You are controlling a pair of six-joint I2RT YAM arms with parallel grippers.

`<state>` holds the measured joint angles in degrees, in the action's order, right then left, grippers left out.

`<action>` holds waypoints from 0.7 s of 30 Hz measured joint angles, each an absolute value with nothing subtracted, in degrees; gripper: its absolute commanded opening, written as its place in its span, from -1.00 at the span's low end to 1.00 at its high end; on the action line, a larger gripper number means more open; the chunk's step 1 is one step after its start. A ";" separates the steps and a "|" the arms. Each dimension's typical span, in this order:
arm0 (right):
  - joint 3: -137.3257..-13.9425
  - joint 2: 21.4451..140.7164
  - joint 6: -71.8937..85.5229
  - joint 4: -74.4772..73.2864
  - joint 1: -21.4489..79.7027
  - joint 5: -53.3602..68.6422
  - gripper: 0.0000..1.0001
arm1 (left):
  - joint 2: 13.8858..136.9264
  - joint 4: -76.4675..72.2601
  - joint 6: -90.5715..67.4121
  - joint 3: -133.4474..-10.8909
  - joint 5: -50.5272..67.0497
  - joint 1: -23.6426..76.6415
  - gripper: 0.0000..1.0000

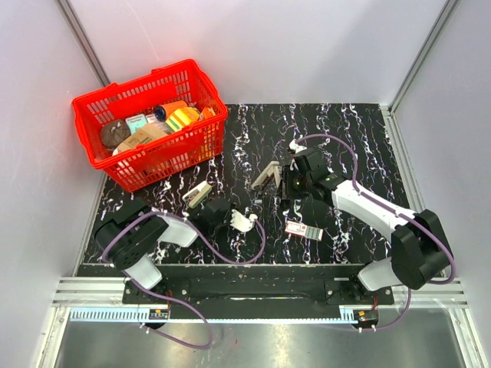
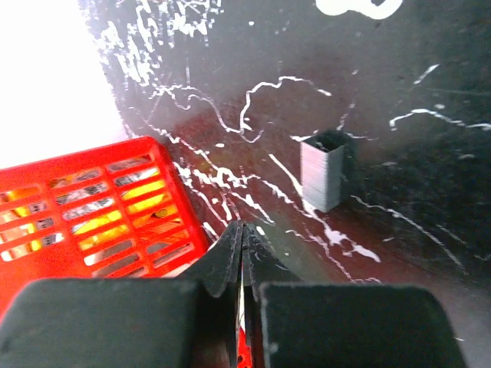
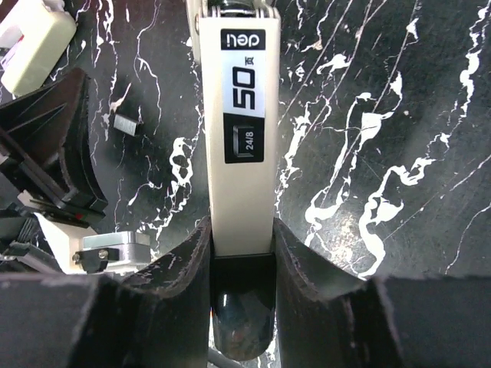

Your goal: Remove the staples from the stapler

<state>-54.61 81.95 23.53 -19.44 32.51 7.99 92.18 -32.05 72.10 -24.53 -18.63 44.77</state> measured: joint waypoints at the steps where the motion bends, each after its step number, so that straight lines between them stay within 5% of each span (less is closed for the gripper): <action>1: -54.61 81.95 23.70 -19.40 32.32 7.09 -1.00 | 92.51 -33.01 72.82 -24.34 -19.25 44.97 -1.00; 7: -54.61 81.91 23.97 -20.08 32.34 5.19 -1.00 | 92.49 -34.76 72.47 -25.41 -21.78 45.34 -1.00; 21: -54.37 83.09 24.97 -20.08 32.58 5.37 -1.00 | 82.96 -6.42 43.22 -47.40 -16.23 42.63 -0.97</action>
